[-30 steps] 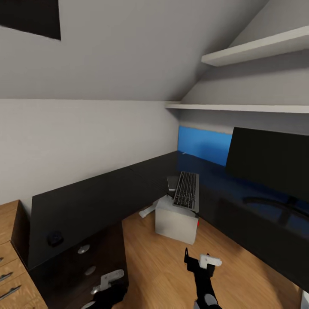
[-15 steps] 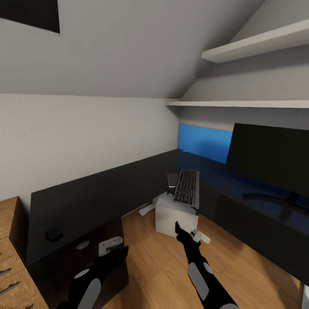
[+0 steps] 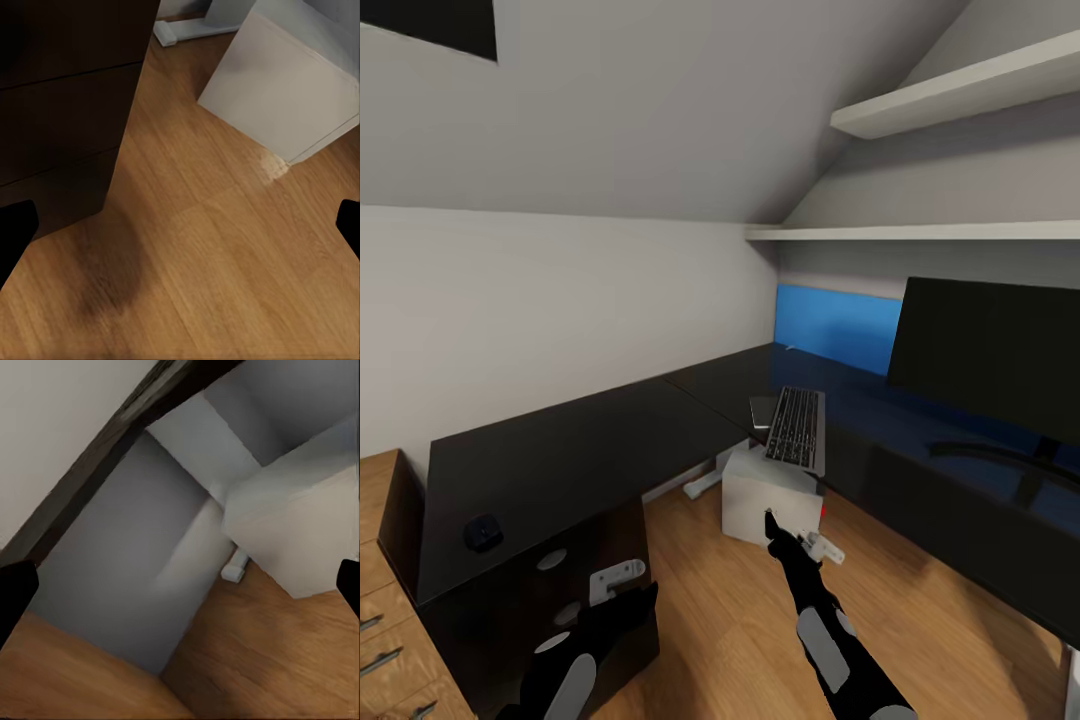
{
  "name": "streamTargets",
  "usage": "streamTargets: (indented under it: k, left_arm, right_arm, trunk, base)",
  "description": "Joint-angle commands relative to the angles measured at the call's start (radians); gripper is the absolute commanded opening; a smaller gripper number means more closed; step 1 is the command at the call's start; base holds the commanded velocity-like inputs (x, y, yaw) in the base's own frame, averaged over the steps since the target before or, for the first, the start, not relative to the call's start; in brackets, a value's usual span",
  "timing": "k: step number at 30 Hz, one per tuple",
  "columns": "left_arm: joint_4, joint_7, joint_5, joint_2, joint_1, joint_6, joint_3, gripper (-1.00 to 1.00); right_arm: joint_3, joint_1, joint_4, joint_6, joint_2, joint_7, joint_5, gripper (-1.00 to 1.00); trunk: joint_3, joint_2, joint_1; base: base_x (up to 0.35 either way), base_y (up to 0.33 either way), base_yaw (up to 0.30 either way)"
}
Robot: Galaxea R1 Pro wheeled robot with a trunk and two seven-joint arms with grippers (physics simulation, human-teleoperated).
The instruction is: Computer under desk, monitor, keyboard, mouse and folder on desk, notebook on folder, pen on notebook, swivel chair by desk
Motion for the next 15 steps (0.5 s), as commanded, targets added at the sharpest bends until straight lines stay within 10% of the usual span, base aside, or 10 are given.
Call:
streamTargets:
  k: [1,8,15]
  left_arm:
    - [-0.001,0.009,0.01,0.001,-0.001,0.002,-0.001,1.0]
    - [-0.004,0.005,0.01,0.001,-0.001,0.002,0.001,1.0]
    - [-0.004,0.009,0.01,0.0,-0.001,0.002,-0.003,1.0]
  right_arm:
    - [0.002,-0.009,-0.002,0.018,0.0,0.006,-0.061,1.0]
    - [0.002,-0.092,-0.042,0.133,0.0,0.008,-0.31,1.0]
    - [0.002,-0.097,-0.072,0.139,0.0,0.011,-0.37,1.0]
  trunk:
    - [-0.004,-0.008,0.004]
    - [-0.026,-0.057,0.031]
    - [-0.048,-0.106,0.058]
  base:
    - [0.0,0.0,0.0]
    - [0.0,0.0,0.0]
    - [0.0,0.0,0.0]
